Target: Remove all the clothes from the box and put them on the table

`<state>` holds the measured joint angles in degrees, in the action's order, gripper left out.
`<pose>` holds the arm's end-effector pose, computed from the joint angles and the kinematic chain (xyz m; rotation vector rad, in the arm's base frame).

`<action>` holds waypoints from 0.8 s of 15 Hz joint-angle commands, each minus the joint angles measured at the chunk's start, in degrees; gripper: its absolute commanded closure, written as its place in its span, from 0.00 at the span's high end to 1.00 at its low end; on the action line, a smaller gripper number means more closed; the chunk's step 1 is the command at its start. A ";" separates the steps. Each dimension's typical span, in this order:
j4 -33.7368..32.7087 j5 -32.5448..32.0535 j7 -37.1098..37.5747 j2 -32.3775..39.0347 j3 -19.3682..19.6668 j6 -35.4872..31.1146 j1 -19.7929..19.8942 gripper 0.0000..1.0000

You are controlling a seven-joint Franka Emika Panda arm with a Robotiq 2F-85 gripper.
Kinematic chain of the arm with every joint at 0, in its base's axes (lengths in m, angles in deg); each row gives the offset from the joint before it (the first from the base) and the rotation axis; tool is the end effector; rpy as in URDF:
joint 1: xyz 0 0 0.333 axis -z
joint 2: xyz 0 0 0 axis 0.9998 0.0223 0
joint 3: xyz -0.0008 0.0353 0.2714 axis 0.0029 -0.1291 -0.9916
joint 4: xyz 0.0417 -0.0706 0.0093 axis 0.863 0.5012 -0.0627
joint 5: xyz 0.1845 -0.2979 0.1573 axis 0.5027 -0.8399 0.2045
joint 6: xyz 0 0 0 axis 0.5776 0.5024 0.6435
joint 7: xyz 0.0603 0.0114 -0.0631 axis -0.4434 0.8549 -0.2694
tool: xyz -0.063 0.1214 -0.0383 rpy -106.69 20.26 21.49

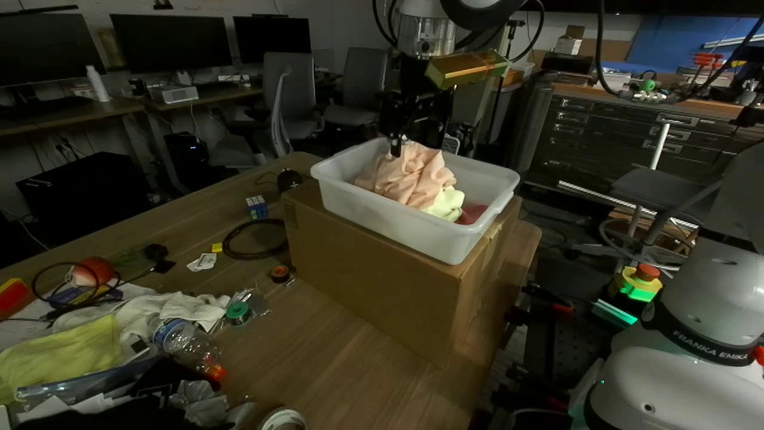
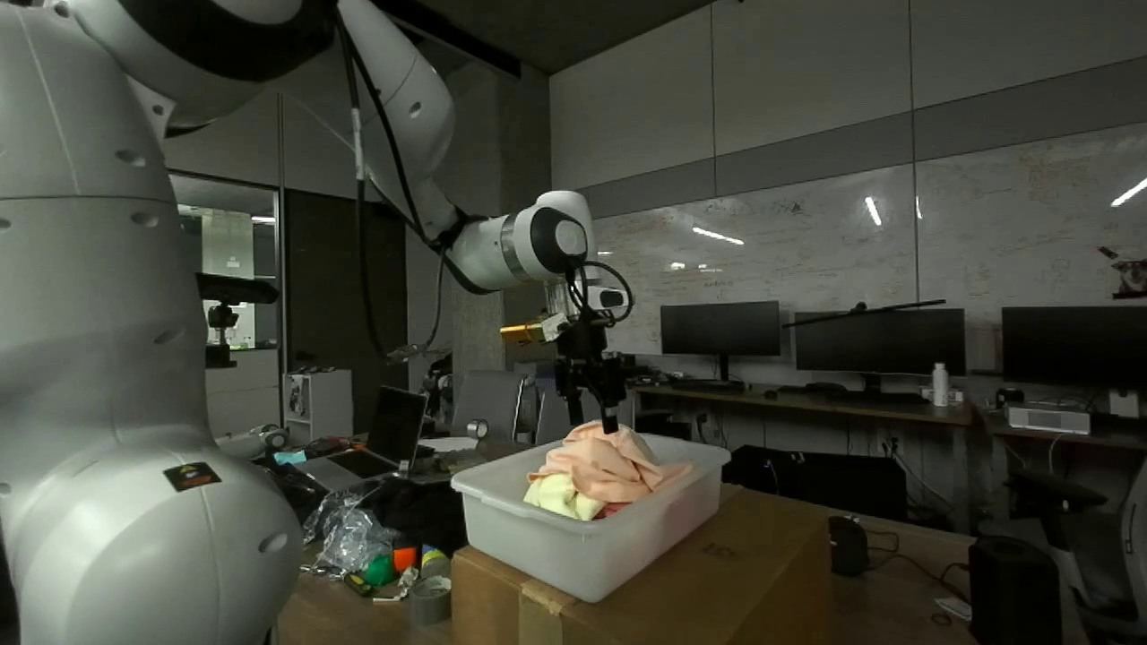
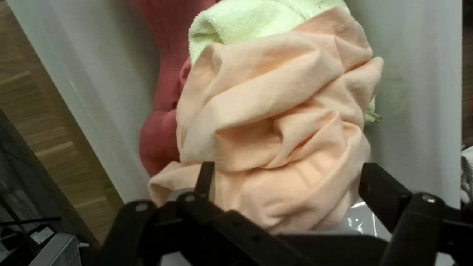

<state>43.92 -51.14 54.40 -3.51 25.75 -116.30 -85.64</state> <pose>0.4971 -0.0063 0.3807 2.9826 -0.6354 0.1351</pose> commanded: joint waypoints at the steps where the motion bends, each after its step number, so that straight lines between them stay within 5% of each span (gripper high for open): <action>1: -1.71 0.50 -0.91 2.00 1.35 0.79 0.40 1.00; 12: -1.56 1.18 -9.83 5.22 1.63 -4.53 -1.28 1.00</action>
<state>43.90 -50.26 47.43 0.31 26.95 -119.55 -86.28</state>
